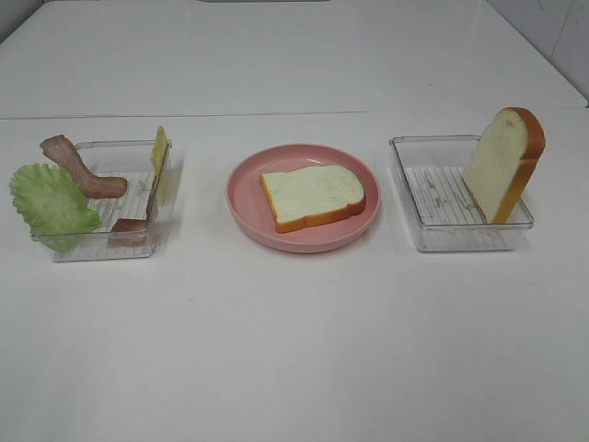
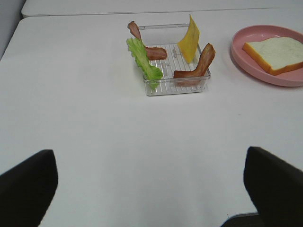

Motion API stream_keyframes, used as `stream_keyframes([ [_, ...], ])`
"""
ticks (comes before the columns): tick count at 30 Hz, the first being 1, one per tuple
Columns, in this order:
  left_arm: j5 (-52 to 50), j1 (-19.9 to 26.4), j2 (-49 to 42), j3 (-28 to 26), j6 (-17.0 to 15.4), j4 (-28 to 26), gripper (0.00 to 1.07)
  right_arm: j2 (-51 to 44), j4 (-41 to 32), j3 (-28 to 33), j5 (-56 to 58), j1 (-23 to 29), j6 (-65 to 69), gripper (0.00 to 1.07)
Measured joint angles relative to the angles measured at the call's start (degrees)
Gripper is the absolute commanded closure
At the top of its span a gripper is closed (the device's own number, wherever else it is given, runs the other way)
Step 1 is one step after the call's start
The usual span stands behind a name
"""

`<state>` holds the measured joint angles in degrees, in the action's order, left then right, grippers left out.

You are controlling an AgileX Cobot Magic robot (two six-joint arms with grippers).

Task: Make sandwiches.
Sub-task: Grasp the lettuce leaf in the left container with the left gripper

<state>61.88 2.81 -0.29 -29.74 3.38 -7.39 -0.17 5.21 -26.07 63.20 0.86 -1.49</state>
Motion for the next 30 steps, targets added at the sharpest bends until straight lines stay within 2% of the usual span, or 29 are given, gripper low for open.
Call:
stream_keyframes([
  [30,0.0,-0.9,0.2,0.0,0.0,-0.4,0.06,0.0,0.0,0.0,0.0,0.0,0.0,0.15],
])
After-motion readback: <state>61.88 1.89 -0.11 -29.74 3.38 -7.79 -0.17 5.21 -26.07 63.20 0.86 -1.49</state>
